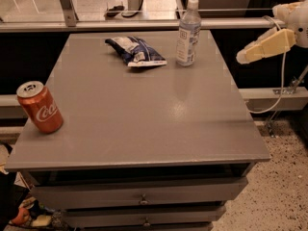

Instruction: Move blue plastic bottle near coke can

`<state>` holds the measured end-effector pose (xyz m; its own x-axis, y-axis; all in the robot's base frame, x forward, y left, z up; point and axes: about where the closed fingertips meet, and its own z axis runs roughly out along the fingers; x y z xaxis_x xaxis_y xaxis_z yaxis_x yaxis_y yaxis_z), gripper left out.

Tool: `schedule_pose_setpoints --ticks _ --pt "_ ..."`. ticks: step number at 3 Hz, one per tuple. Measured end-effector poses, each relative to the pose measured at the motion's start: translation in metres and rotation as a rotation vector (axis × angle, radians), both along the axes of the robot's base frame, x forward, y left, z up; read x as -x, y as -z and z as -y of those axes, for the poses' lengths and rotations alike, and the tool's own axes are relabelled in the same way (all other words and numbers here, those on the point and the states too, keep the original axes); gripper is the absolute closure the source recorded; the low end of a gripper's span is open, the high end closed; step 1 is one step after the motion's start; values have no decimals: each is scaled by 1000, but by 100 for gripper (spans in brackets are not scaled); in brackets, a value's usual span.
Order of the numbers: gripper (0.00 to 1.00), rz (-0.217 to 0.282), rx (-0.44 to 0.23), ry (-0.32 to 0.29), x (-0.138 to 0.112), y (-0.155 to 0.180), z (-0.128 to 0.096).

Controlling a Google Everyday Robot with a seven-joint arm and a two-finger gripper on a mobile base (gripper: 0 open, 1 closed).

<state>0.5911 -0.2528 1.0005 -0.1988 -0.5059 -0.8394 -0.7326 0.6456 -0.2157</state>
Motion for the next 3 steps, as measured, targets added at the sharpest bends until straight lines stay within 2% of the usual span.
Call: schedule_pose_setpoints --ticks 1,2,3 --pt "0 57 -133 14 -31 7 -14" --pt "0 115 -215 34 -55 10 -30" --pt "0 115 -215 34 -55 10 -30"
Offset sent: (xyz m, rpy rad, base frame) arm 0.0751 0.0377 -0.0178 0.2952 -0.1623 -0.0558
